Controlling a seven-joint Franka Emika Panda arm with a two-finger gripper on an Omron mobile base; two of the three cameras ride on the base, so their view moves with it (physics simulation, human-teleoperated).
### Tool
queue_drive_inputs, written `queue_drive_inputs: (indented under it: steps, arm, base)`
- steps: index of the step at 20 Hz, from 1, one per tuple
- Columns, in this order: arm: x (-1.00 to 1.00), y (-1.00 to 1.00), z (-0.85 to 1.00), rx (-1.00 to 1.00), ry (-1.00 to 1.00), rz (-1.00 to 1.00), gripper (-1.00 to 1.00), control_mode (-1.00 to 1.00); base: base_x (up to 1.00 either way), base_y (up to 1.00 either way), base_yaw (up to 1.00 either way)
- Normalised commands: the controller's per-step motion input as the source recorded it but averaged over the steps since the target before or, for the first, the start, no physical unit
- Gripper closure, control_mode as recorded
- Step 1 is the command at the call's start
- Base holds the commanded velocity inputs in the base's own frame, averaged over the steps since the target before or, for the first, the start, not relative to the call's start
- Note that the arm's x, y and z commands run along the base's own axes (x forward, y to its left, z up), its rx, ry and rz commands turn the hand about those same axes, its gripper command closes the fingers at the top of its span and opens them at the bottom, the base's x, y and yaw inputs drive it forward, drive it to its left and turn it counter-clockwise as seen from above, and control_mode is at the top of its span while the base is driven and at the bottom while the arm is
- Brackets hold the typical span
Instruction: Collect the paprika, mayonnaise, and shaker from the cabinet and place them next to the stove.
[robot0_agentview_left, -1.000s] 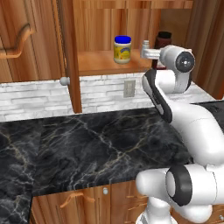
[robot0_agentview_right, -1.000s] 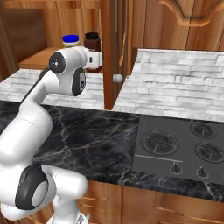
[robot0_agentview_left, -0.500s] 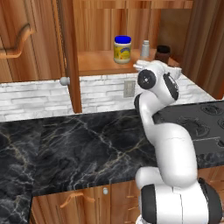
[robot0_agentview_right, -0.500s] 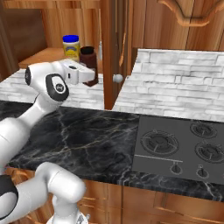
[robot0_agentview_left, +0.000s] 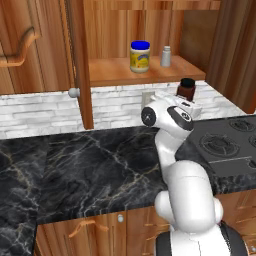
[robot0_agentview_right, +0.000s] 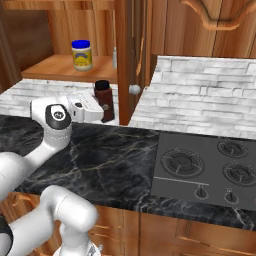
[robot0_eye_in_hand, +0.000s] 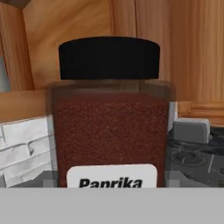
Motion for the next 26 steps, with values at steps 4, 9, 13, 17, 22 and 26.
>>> queue_drive_inputs:
  steps: [4,9,13,17,22,26]
  arm:
    - [0.53,-0.08,-0.56,0.00,0.03,-0.11,1.00,-1.00]
    - [0.45,-0.15,-0.65,0.00,0.00,-0.07,1.00,-1.00]
    - [0.33,-0.25,-0.73,0.00,0.00,-0.08,1.00,-1.00]
    - [0.31,-0.10,-0.41,0.00,0.01,-0.05,1.00,-1.00]
    - [0.07,-0.02,-0.24,0.00,0.00,-0.02,1.00,-1.00]
    - [0.05,-0.06,-0.27,0.00,0.00,-0.02,1.00,-1.00]
  base:
    - [0.00,0.00,0.00]
    - [0.00,0.00,0.00]
    - [0.00,0.00,0.00]
    - [0.00,0.00,0.00]
    - [0.00,0.00,0.00]
    - [0.00,0.00,0.00]
